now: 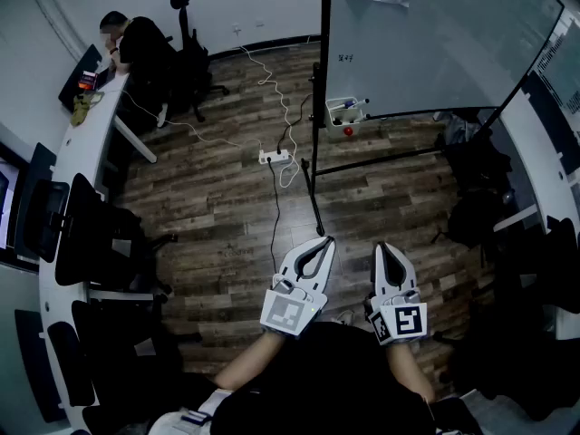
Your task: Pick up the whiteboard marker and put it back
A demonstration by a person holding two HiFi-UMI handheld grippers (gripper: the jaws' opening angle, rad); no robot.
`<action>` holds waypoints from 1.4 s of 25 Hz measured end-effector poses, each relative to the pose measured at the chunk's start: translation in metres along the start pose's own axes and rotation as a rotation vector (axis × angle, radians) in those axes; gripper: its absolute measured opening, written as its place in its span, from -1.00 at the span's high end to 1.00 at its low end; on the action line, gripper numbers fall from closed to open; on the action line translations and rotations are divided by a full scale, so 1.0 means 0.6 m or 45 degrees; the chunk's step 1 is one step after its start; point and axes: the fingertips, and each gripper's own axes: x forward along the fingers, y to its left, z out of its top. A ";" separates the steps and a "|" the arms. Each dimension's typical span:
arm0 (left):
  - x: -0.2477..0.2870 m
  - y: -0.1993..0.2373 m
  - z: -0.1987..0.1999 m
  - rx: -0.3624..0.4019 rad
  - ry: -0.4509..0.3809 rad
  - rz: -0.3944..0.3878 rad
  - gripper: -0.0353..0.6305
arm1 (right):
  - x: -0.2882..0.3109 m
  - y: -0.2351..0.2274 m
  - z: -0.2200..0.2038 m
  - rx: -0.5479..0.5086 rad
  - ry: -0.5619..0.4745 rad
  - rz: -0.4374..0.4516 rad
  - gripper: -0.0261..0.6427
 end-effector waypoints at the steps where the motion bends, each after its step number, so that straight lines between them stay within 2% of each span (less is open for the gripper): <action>1: 0.002 0.001 0.001 0.000 -0.007 -0.004 0.87 | 0.002 0.001 0.000 0.006 -0.002 0.001 0.88; 10: 0.004 0.017 -0.005 -0.015 -0.015 -0.027 0.87 | 0.013 0.007 -0.008 0.004 0.013 -0.022 0.88; 15: -0.004 0.030 -0.009 -0.031 -0.004 -0.045 0.87 | 0.016 0.017 -0.011 0.063 -0.010 -0.045 0.88; 25: -0.035 0.078 -0.029 -0.061 0.020 -0.093 0.87 | 0.033 0.054 -0.023 0.038 -0.011 -0.122 0.88; 30: -0.035 0.093 -0.039 -0.079 0.033 -0.116 0.87 | 0.043 0.054 -0.024 0.046 0.001 -0.175 0.88; 35: -0.021 0.108 -0.045 -0.088 0.051 -0.108 0.87 | 0.063 0.041 -0.035 0.056 0.011 -0.173 0.88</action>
